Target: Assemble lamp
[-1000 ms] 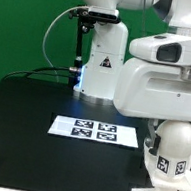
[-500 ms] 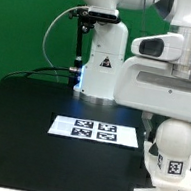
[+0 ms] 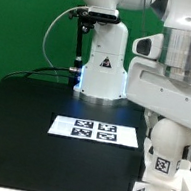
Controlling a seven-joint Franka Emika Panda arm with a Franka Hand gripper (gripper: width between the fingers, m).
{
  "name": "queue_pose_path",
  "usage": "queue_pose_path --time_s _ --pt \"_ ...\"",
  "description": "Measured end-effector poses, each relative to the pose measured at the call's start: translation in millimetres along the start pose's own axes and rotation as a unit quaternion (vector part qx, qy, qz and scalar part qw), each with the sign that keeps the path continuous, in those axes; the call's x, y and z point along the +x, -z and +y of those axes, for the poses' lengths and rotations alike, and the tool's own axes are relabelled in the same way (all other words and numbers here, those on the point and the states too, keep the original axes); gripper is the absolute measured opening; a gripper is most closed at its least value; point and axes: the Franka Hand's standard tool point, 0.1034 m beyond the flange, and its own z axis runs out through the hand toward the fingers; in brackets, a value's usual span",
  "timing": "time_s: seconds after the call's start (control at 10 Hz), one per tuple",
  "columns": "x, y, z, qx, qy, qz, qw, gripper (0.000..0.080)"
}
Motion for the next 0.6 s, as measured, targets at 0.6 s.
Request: queue_pose_path --time_s 0.6 --pt "-0.6 -0.3 0.1 0.0 -0.048 -0.001 0.999 0.0696"
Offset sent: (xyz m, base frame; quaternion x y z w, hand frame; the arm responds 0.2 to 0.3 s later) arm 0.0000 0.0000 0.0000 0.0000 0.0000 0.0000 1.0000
